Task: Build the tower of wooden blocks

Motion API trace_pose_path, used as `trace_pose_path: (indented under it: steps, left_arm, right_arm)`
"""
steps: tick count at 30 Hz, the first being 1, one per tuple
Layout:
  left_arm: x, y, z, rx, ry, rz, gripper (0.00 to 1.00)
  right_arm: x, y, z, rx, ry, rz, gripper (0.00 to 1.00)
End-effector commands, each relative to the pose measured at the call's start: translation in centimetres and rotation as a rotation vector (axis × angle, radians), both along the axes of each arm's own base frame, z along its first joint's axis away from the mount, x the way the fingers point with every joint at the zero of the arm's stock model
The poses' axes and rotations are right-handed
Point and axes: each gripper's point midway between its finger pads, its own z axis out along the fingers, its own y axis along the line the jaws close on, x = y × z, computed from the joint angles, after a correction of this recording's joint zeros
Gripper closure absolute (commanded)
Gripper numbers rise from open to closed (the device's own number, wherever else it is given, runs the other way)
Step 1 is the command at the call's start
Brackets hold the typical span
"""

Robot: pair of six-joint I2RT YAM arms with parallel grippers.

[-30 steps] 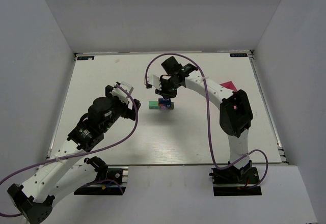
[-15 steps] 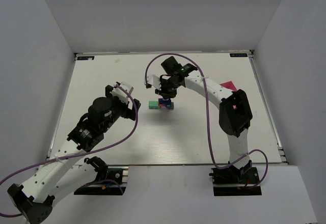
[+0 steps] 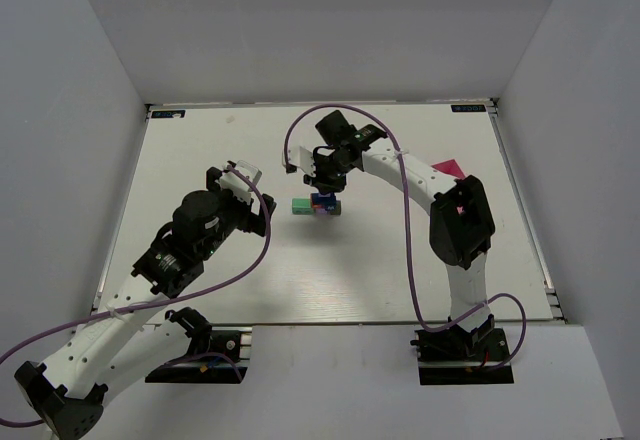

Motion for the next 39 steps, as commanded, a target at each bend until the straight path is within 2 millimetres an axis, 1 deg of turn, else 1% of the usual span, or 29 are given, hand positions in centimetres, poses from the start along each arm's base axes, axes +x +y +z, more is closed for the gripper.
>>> trace_pose_path:
  steps: [1,7,13,14,15,18,22,25,29,31,32,33,34,36,37,38,39]
  left_arm:
    - [-0.11,0.01,0.63,-0.023,-0.015,-0.004,0.01]
    - [-0.11,0.01,0.63,-0.023,-0.015,-0.004,0.01]
    - [-0.11,0.01,0.63,-0.023,-0.015,-0.004,0.01]
    - [-0.11,0.01,0.63,-0.023,-0.015,-0.004,0.01]
    - [-0.11,0.01,0.63,-0.023,-0.015,-0.004,0.01]
    - [-0.11,0.01,0.63,-0.023,-0.015,-0.004,0.01]
    - [-0.11,0.01,0.63,-0.023,-0.015,-0.004,0.01]
    - [-0.11,0.01,0.63,-0.023,-0.015,-0.004,0.01]
    - [-0.11,0.01,0.63,-0.023,-0.015,-0.004,0.01]
    - [-0.11,0.01,0.63,-0.023,-0.015,-0.004,0.01]
    - [-0.11,0.01,0.63,-0.023,-0.015,-0.004,0.01]
    - [-0.11,0.01,0.63,-0.023,-0.015,-0.004,0.01]
    - [-0.11,0.01,0.63,-0.023,-0.015,-0.004,0.01]
    - [-0.11,0.01,0.63,-0.023,-0.015,-0.004,0.01]
    - [-0.11,0.01,0.63,-0.023,-0.015,-0.004,0.01]
    - [-0.11,0.01,0.63,-0.023,-0.015,-0.004,0.01]
    - [-0.11,0.01,0.63,-0.023,-0.015,-0.004,0.01]
  right_arm:
    - [0.03,1.09,0.84,0.029,0.002,0.01,0.99]
    - [-0.11,1.07,0.9,0.028,0.003,0.011,0.99]
    - [-0.17,1.09,0.62,0.023,0.007,0.012,0.94]
    - [-0.09,1.06,0.68,0.024,0.006,0.011,0.92]
    - [-0.11,1.04,0.55,0.022,0.007,0.012,0.87]
    - [-0.16,1.05,0.53,0.02,0.007,0.013,0.8]
    - [-0.17,1.01,0.36,0.017,0.009,0.012,0.72]
    - [-0.1,0.84,0.25,0.014,0.01,0.008,0.71]
    - [-0.11,1.0,0.29,0.016,0.007,0.009,0.63]
    - [-0.12,0.92,0.19,0.015,0.008,0.011,0.57]
    - [0.01,0.91,0.25,0.014,0.002,0.011,0.52]
    - [-0.04,0.88,0.45,0.02,0.002,0.009,0.51]
    - [-0.07,0.88,0.32,0.016,0.002,0.011,0.46]
    - [-0.01,0.9,0.58,0.022,-0.006,0.009,0.33]
    - [-0.01,0.85,0.53,0.023,-0.004,0.007,0.23]
    - [-0.04,0.82,0.51,0.023,-0.004,0.007,0.1]
    - [0.01,0.86,0.71,0.028,-0.01,0.007,0.1]
